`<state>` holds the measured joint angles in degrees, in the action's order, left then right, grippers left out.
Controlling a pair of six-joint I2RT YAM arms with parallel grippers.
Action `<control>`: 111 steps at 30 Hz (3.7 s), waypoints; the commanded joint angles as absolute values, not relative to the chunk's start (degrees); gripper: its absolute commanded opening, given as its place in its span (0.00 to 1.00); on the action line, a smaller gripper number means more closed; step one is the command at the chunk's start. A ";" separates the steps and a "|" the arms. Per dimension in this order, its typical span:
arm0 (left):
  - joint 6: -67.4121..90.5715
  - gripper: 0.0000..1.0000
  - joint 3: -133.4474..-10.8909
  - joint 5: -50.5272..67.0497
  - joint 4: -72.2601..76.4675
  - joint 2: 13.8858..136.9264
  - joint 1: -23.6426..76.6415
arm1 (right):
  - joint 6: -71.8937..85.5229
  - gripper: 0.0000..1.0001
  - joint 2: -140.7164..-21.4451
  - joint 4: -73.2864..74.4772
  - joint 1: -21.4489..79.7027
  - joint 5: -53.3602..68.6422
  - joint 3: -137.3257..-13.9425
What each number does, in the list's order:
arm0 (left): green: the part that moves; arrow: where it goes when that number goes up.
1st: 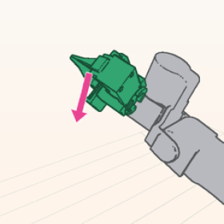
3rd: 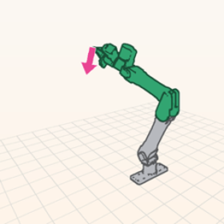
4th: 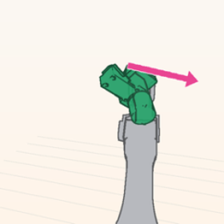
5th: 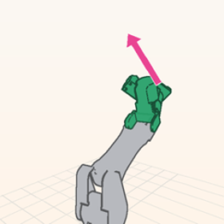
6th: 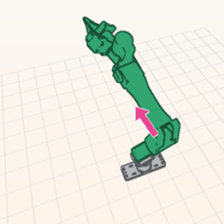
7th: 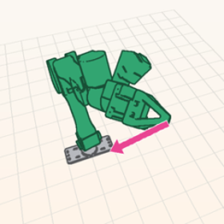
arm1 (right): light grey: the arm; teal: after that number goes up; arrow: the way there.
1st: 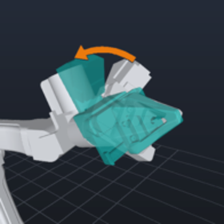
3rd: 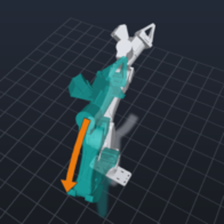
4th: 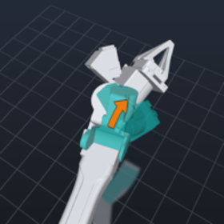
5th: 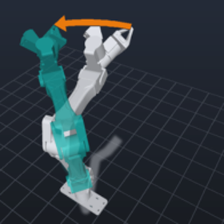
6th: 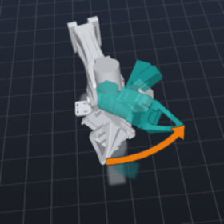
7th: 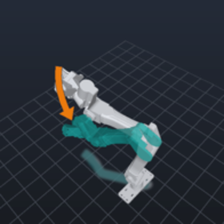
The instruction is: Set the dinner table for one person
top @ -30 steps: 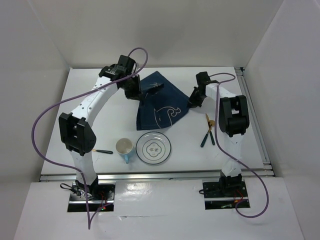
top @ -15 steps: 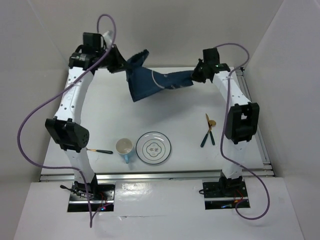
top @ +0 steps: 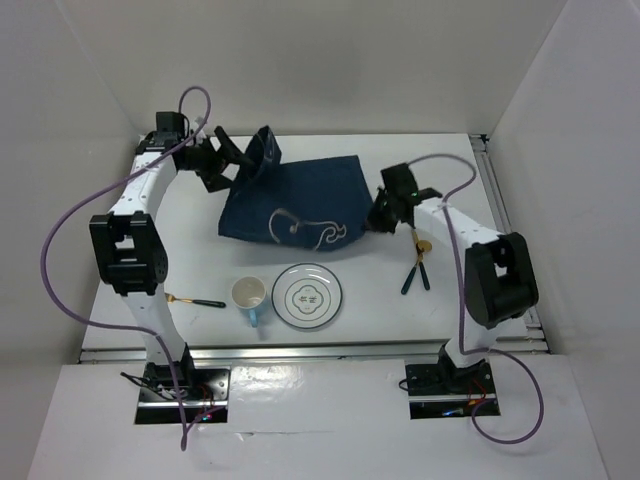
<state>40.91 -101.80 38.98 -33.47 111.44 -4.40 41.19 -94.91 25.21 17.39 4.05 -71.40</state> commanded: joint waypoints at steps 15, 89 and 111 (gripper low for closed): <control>38.94 0.84 -102.14 -3.43 -49.24 105.39 0.18 | 42.80 0.86 -92.72 31.64 21.18 -6.41 -71.89; 15.47 1.00 -137.39 -40.44 -48.96 125.78 16.16 | 35.33 0.89 -85.96 34.54 11.07 4.83 -62.14; 32.96 0.00 -94.05 -6.68 -45.97 116.19 12.66 | 26.46 0.13 -119.06 35.68 21.53 11.78 -92.18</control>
<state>30.46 -94.87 -10.90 -50.00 120.86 13.56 28.05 -114.30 34.15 21.87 10.11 -86.80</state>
